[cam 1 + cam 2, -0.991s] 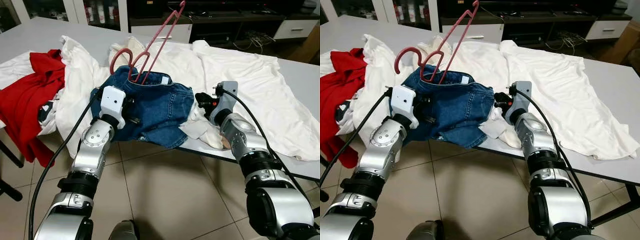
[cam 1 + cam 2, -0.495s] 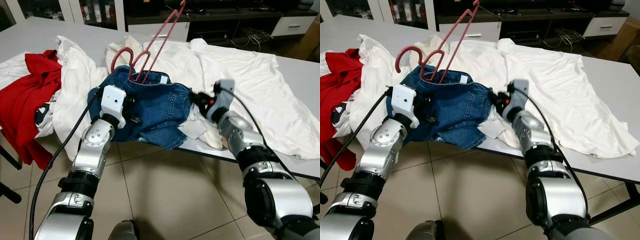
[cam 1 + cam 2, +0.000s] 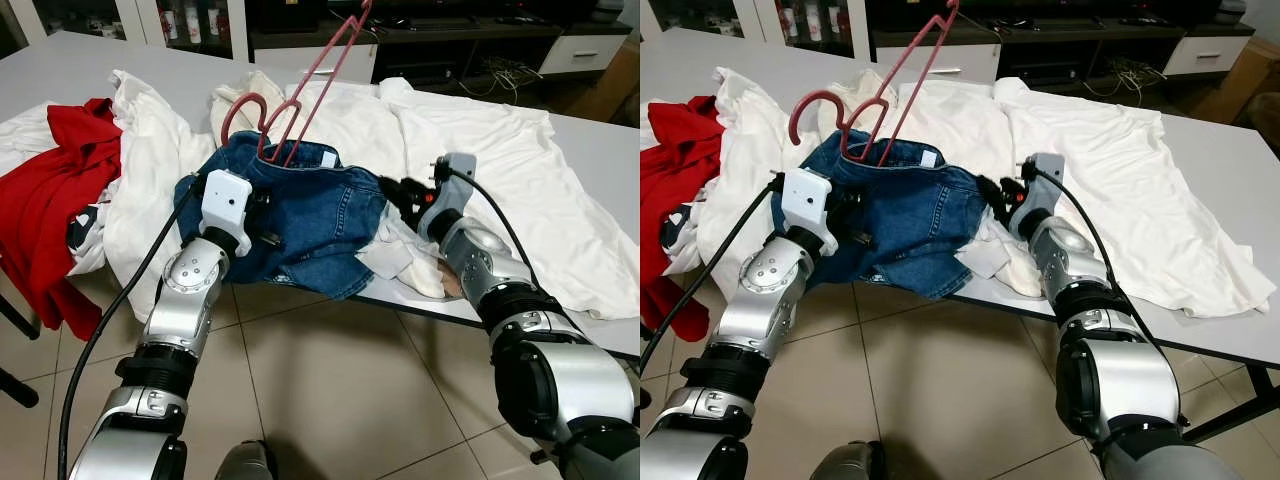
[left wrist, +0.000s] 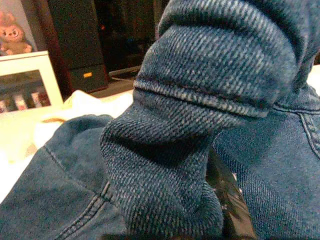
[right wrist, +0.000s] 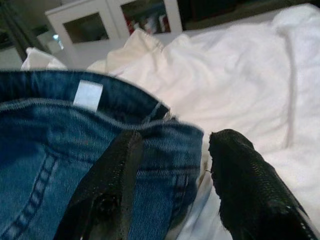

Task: Hang hanger

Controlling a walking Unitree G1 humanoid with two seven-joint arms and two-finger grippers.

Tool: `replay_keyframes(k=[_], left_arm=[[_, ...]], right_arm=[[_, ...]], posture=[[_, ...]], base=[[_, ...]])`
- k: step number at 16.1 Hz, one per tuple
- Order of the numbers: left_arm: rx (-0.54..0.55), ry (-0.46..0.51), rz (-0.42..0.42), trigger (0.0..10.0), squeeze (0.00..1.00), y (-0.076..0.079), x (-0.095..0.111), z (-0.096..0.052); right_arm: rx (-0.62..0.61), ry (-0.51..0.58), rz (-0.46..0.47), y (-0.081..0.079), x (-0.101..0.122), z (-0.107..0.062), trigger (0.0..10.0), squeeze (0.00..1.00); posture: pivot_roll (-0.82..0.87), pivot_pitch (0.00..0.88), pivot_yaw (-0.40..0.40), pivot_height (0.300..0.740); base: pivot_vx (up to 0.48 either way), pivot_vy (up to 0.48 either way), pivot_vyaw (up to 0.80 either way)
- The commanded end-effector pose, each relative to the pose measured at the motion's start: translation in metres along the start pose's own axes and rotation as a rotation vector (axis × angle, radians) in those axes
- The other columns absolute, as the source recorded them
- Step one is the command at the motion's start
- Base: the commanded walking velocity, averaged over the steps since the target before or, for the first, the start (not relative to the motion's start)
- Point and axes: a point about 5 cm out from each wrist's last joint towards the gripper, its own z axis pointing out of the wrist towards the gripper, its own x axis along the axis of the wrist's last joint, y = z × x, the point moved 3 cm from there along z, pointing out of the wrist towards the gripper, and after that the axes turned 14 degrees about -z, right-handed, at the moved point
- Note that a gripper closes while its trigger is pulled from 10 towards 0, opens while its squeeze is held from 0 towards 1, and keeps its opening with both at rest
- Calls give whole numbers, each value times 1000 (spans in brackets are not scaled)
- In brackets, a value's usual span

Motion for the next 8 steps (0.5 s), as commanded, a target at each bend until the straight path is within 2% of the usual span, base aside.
replay_keyframes(k=[1, 3, 6, 8], left_arm=[[-56, -4, 10, 10000, 0, 9, 1, 0], [-95, -22, 31, 10000, 0, 12, -2, -4], [-97, -20, 24, 10000, 0, 13, -1, -5], [-102, -23, 22, 10000, 0, 14, -1, -7]], right_arm=[[30, 20, -18, 0, 7, 0, 10000, 0], [61, 24, -34, -1, 4, -1, 10000, 0], [109, 15, -42, -6, 1, -2, 10000, 0], [205, -20, -85, -24, -9, 1, 10000, 0]], posture=[[145, 18, -68, 740], [152, 24, -68, 740], [156, 28, -68, 740], [159, 32, -69, 740]], base=[[0, 0, 0], [0, 0, 0], [0, 0, 0], [0, 0, 0]])
